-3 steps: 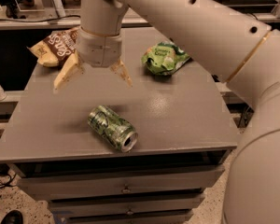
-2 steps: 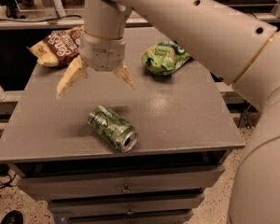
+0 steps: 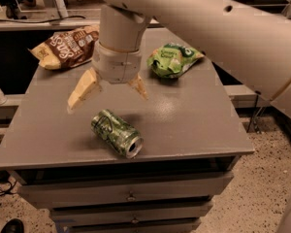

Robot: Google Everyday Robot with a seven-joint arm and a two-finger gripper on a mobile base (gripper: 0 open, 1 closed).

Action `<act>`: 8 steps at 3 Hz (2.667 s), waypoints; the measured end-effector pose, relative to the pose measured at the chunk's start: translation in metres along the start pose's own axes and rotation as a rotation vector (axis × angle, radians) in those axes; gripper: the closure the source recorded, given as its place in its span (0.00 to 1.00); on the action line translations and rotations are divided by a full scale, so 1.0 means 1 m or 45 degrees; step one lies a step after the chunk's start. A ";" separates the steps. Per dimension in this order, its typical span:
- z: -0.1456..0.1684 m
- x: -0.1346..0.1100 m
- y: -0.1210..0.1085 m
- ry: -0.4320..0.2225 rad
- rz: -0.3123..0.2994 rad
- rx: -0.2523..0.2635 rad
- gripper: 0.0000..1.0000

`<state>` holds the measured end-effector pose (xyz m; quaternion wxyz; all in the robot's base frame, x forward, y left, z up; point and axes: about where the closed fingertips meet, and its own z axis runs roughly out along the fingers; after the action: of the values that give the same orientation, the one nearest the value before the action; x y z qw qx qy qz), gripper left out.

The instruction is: Place green can upright

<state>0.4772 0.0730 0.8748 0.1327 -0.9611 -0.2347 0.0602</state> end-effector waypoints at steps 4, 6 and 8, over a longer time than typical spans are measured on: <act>0.007 -0.011 -0.031 -0.052 -0.489 -0.262 0.00; -0.007 -0.037 -0.010 -0.031 -0.584 -0.315 0.00; 0.007 -0.052 0.026 -0.061 -0.543 -0.316 0.00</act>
Offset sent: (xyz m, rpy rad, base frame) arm -0.0252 0.0103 -0.0137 -0.1883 -0.0208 0.3574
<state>0.4413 0.0283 0.8635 0.0178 -0.8970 -0.4410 0.0245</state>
